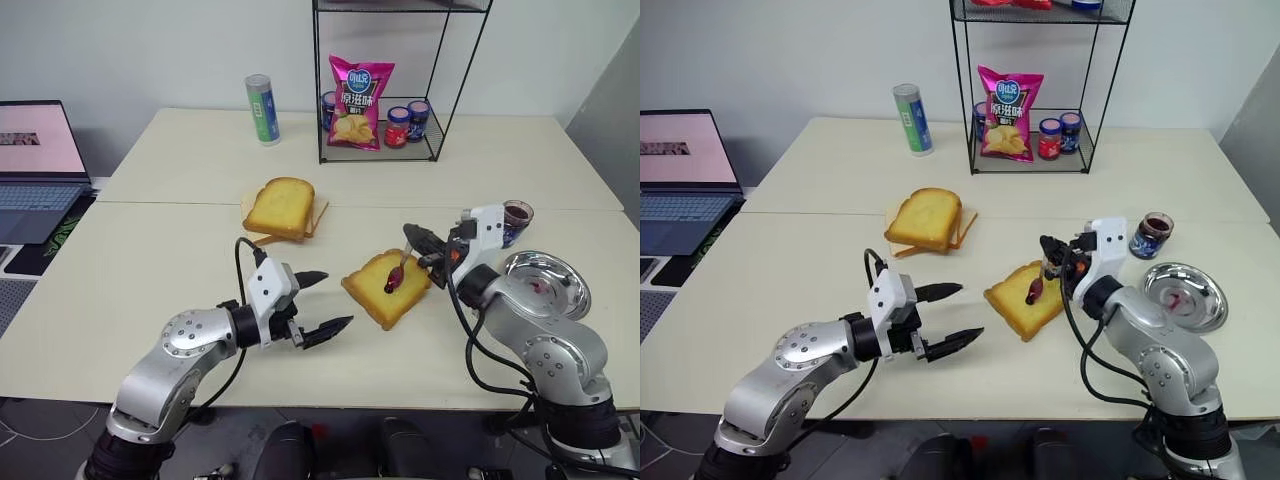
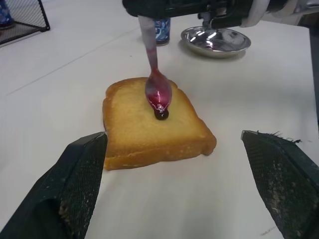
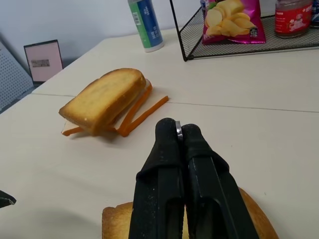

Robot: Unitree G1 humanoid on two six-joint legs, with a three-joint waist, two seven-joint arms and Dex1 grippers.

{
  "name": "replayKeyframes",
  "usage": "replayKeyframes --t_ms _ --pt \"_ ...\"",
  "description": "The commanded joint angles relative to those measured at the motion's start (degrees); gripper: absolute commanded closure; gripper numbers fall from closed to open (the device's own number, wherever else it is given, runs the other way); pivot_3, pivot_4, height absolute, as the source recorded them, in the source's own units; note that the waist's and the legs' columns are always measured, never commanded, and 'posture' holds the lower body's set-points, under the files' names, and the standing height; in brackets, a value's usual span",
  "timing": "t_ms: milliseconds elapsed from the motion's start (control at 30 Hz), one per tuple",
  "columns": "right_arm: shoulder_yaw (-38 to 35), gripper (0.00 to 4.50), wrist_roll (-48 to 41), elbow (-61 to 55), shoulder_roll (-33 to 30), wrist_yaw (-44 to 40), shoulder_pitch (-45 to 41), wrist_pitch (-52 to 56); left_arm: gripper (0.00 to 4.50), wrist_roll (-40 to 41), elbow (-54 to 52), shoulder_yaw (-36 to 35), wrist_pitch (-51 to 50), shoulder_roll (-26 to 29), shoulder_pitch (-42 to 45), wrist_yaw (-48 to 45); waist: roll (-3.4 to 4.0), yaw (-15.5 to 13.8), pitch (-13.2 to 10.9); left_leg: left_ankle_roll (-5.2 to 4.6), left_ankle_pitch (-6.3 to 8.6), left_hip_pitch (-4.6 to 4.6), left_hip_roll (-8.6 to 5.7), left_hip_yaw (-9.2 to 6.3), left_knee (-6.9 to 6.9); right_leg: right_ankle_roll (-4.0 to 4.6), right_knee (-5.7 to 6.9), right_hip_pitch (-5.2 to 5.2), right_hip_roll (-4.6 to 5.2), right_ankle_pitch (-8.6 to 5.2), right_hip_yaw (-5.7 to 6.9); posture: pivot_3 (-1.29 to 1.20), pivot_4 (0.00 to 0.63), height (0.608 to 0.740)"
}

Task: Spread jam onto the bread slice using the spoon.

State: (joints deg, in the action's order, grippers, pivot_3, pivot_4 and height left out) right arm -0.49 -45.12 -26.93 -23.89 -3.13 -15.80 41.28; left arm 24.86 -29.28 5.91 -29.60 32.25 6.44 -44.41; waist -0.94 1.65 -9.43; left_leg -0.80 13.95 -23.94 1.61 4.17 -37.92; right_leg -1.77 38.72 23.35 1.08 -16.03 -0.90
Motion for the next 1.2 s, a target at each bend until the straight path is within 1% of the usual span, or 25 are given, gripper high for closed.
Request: replayKeyframes --t_ms 33,267,367,467,567,667,933,1200 --pt "-2.6 4.47 0.9 -1.3 0.7 -1.4 -1.8 -1.3 0.00 0.6 -1.8 -0.1 0.5 0.0 1.1 0.0 -0.01 0.0 0.0 0.00 0.00 0.00 0.00 0.00 0.00 0.00 0.01 0.00 0.00 0.00 0.00 0.00 0.150 0.740" --pt "-6.0 4.47 0.5 0.0 1.7 -1.4 -4.4 -0.2 0.00 0.4 -1.1 0.2 0.7 -0.4 2.1 0.0 -0.01 0.0 0.0 0.00 0.00 0.01 0.00 0.00 0.00 0.01 0.02 0.00 0.00 0.01 0.00 0.00 0.150 0.740" --pt "-10.7 4.47 -5.4 1.5 5.7 2.1 -4.5 2.0 0.00 0.4 -0.9 0.5 0.7 -0.8 2.7 0.2 -0.03 0.0 0.0 0.00 0.00 0.00 0.00 -0.01 0.00 0.09 0.02 0.00 0.00 0.05 0.02 0.00 0.150 0.740" --pt "-15.2 4.47 -13.7 3.5 9.2 5.2 -2.9 5.1 0.00 0.4 -1.0 0.6 0.7 -0.8 2.6 0.1 -0.03 0.0 0.0 0.00 0.00 0.00 0.00 0.00 0.00 0.22 0.03 -0.01 0.00 0.13 0.00 0.00 0.150 0.740" --pt "-17.9 4.47 -19.1 5.1 11.0 6.9 -0.6 6.9 0.00 0.4 -1.0 0.5 0.5 -0.7 2.7 0.0 -0.04 0.0 0.0 0.00 0.00 0.00 0.00 -0.01 0.01 0.23 0.03 -0.02 0.00 0.14 0.01 0.00 0.150 0.740" --pt "-18.8 4.47 -22.3 5.7 12.2 8.5 0.7 7.5 0.00 0.5 -1.2 0.4 0.4 -0.6 2.8 -0.1 -0.05 0.0 0.0 0.00 0.00 0.01 -0.01 -0.01 0.01 0.23 0.02 -0.02 0.00 0.14 0.00 0.00 0.150 0.740" --pt "-18.3 4.47 -21.9 9.1 14.3 8.4 1.8 6.2 0.00 0.9 -2.5 0.5 -0.6 -0.4 2.8 0.3 -0.05 0.1 0.0 0.00 0.00 0.03 0.00 -0.01 0.00 0.17 0.05 -0.02 -0.01 0.10 0.00 0.00 0.150 0.740" --pt "-16.4 4.47 -18.6 11.6 14.1 6.0 1.8 4.9 0.00 0.9 -2.6 0.5 -1.1 -0.4 3.4 0.2 -0.05 0.1 0.0 0.00 0.00 0.02 0.00 -0.01 0.01 0.18 0.03 -0.02 -0.01 0.11 0.00 0.00 0.150 0.740"
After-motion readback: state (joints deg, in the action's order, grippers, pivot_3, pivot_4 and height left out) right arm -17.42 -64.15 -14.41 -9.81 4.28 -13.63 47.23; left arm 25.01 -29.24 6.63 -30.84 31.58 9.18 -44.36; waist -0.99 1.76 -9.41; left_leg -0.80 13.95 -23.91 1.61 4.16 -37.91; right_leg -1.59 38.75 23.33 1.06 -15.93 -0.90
